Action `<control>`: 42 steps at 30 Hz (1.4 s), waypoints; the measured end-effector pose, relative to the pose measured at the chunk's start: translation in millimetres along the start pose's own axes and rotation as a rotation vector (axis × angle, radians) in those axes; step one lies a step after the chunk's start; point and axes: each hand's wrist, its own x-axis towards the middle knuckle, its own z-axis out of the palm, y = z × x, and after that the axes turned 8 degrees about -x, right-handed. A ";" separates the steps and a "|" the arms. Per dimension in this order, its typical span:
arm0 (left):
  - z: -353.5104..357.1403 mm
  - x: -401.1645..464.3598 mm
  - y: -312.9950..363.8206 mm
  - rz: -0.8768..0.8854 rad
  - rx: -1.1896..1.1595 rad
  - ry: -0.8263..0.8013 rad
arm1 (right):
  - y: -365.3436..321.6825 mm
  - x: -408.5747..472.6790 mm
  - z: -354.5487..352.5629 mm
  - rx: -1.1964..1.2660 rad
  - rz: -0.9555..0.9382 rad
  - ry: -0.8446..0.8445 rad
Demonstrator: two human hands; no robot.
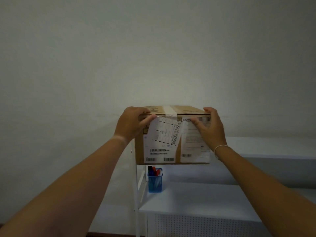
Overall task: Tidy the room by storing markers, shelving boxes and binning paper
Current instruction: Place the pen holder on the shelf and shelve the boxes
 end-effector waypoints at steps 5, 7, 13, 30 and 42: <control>11.7 3.5 -17.2 0.182 0.392 -0.148 | 10.3 11.7 20.6 -0.230 -0.155 -0.058; 19.3 5.3 -19.6 0.178 0.416 -0.145 | 12.7 17.5 24.1 -0.337 -0.159 -0.080; 29.0 11.8 -30.8 0.185 0.497 -0.155 | 22.0 26.9 30.9 -0.701 -0.274 -0.081; 53.3 18.9 86.3 0.296 0.424 -0.208 | 19.1 11.0 -68.6 -0.941 -0.419 -0.124; 235.9 -101.3 355.1 0.615 -0.151 -0.495 | 97.6 -171.5 -378.5 -1.256 0.111 -0.049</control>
